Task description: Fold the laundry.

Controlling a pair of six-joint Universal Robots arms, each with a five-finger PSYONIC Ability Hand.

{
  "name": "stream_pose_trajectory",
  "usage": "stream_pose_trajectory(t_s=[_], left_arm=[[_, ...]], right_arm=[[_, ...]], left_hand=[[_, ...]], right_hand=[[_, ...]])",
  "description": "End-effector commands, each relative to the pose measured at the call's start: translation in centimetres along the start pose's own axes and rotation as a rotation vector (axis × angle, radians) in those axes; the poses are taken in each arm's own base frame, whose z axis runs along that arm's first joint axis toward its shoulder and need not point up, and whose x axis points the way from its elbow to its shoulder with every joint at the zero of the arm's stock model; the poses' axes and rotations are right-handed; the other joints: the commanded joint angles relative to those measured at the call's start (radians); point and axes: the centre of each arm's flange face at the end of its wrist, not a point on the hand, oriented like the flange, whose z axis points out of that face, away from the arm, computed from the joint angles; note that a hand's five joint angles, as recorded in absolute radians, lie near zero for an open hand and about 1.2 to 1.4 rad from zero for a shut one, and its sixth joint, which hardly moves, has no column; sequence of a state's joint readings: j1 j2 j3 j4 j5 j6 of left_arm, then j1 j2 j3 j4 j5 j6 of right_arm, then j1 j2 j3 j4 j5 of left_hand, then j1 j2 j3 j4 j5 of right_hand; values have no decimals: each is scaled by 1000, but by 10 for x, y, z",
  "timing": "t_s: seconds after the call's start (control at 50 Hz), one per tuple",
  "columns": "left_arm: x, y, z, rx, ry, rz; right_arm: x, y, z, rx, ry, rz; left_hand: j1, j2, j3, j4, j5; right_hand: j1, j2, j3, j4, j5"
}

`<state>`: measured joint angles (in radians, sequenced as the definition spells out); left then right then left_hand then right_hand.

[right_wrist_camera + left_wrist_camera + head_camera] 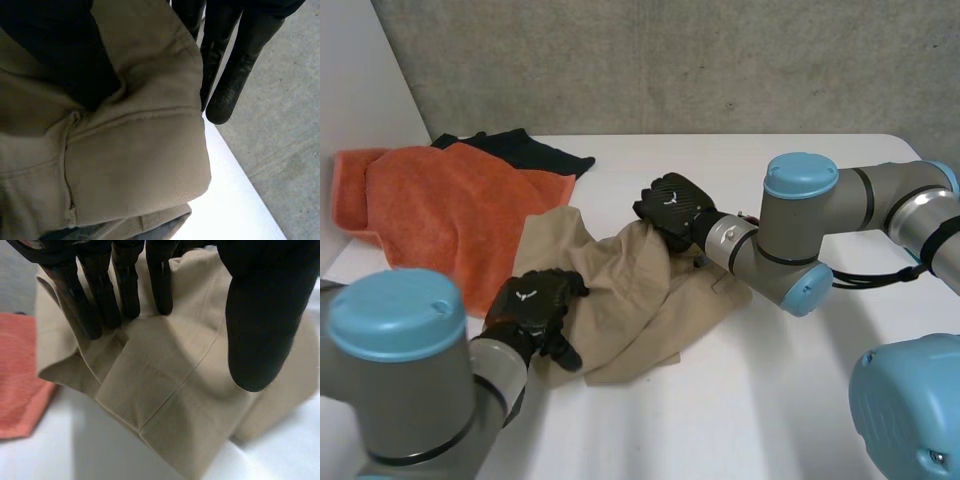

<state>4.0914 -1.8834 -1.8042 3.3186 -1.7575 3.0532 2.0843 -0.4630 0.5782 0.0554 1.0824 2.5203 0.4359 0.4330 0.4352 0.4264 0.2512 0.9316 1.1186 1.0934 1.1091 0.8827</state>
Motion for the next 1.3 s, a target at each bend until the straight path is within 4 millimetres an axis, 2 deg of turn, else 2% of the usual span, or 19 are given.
stream_pose_trajectory(t_s=[0.02, 0.04, 0.12, 0.18, 0.26, 0.28, 0.36, 0.42, 0.5, 0.58, 0.66, 0.76, 0.86, 1.04, 1.12, 1.14, 1.16, 1.18, 1.3], left_arm=[[5, 0, 19, 88, -124, 27], [8, -4, 23, 111, -125, 34], [11, -20, 29, 187, -122, 66], [12, -34, 32, 230, -127, 103], [6, -68, 33, 313, -169, 190], [0, -86, 31, 356, -192, 216], [-6, -121, 20, 455, -199, 254], [-2, -129, 16, 481, -153, 263], [5, -115, 12, 428, -72, 284], [8, -88, 7, 302, -26, 257], [15, -66, -2, 196, 25, 163], [15, -42, 6, 88, 38, 44], [15, -21, 22, 20, 31, 26], [21, -7, 45, -16, 33, 32], [22, -2, 51, -27, 34, 36], [22, -1, 52, -30, 32, 37], [23, 0, 54, -23, 28, 38], [23, -1, 54, -17, 28, 36], [25, -37, 47, 102, 37, 15]], right_arm=[[14, -10, -9, -36, 66, -3], [17, -12, -12, -41, 76, -3], [34, -22, -27, -70, 129, -2], [50, -35, -39, -74, 184, -13], [69, -56, -56, -76, 255, -30], [73, -60, -61, -75, 269, -33], [93, -85, -84, -56, 327, -50], [97, -103, -102, -41, 346, -63], [93, -110, -114, -52, 349, -63], [84, -100, -120, -112, 327, -35], [71, -83, -126, -215, 287, -8], [65, -75, -128, -256, 269, -20], [62, -74, -129, -261, 263, -11], [57, -69, -131, -278, 250, 3], [56, -67, -131, -284, 248, 6], [56, -67, -132, -285, 247, 7], [56, -67, -132, -286, 248, 5], [56, -66, -132, -287, 247, 6], [64, -61, -136, -313, 278, 1]], left_hand=[[446, 449, 447, 455, 456], [659, 662, 660, 669, 669], [960, 963, 961, 969, 970], [960, 963, 961, 970, 971], [960, 963, 961, 970, 971], [960, 963, 961, 970, 971], [960, 963, 961, 970, 971], [960, 963, 961, 970, 971], [876, 879, 877, 886, 887], [129, 131, 129, 138, 139], [36, 39, 37, 46, 46], [-11, -8, -10, -2, -1], [-8, -5, -7, 1, 2], [83, 86, 83, 92, 93], [417, 419, 417, 426, 427], [545, 548, 546, 555, 556], [837, 840, 838, 847, 848], [959, 962, 960, 969, 969], [960, 963, 961, 970, 971]], right_hand=[[465, 278, 303, 287, 339], [465, 278, 303, 287, 339], [465, 278, 303, 287, 339], [465, 278, 303, 287, 339], [465, 278, 303, 287, 339], [465, 278, 303, 287, 339], [465, 278, 303, 287, 339], [465, 278, 303, 287, 339], [465, 278, 303, 287, 339], [465, 278, 303, 287, 339], [465, 278, 303, 287, 339], [465, 278, 303, 287, 339], [465, 278, 303, 287, 339], [465, 278, 303, 287, 339], [465, 278, 303, 287, 339], [465, 278, 303, 287, 339], [465, 278, 303, 287, 339], [465, 278, 303, 287, 339], [465, 278, 303, 287, 339]])
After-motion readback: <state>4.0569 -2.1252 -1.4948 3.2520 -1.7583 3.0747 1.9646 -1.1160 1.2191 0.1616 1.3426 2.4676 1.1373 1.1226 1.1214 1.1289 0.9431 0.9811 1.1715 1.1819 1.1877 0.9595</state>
